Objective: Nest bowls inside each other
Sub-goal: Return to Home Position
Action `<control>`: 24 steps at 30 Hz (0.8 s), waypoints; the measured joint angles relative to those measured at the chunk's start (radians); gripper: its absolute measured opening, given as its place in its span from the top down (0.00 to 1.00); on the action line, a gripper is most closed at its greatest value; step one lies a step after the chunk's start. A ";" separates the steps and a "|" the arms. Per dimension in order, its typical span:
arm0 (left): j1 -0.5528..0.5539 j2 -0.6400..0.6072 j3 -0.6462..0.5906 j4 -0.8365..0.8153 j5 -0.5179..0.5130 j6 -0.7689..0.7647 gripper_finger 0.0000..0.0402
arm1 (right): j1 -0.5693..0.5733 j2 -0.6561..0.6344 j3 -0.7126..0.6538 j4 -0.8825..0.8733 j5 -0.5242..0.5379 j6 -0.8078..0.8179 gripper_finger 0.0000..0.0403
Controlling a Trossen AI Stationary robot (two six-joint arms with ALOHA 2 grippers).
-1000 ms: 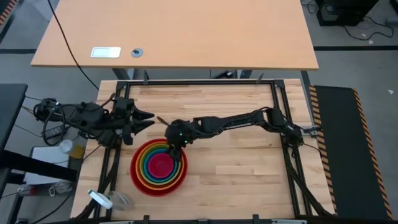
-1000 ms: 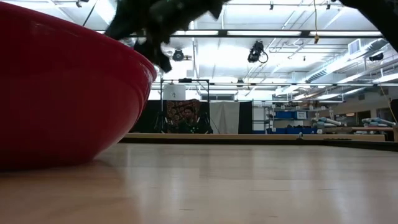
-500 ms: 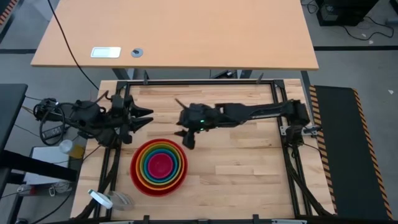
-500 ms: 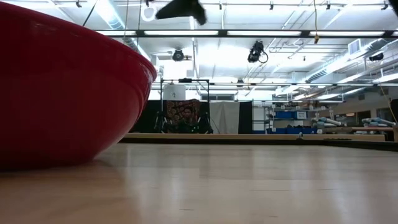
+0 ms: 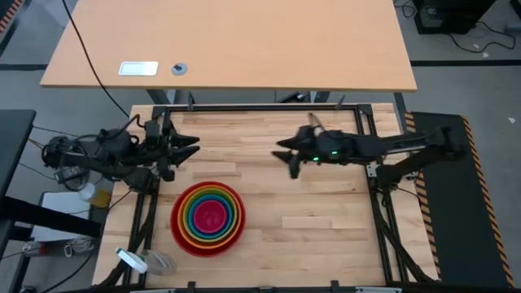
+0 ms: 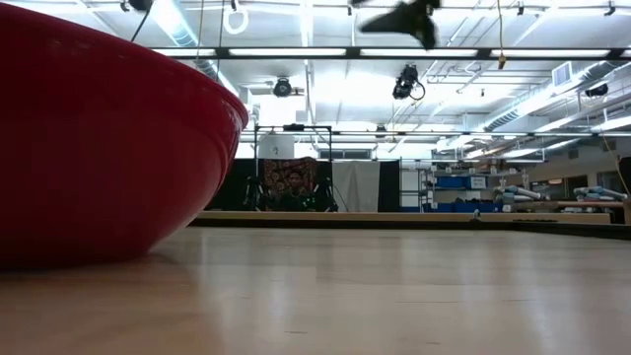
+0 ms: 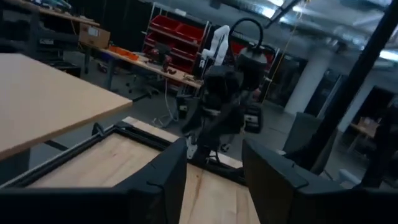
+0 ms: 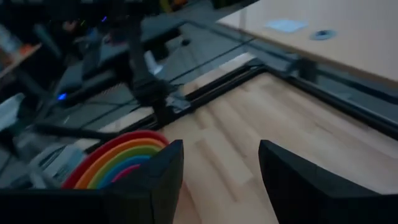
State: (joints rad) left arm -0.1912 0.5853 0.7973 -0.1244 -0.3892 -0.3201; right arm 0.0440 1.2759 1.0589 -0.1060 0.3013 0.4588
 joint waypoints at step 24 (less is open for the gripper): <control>0.201 -0.525 -0.620 0.428 0.019 -0.260 0.72 | -0.107 -0.760 -0.699 0.053 0.038 0.251 0.51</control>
State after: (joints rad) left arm 0.0097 0.0600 0.1777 0.3037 -0.3698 -0.5806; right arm -0.0628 0.5155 0.3600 -0.0526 0.3390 0.7098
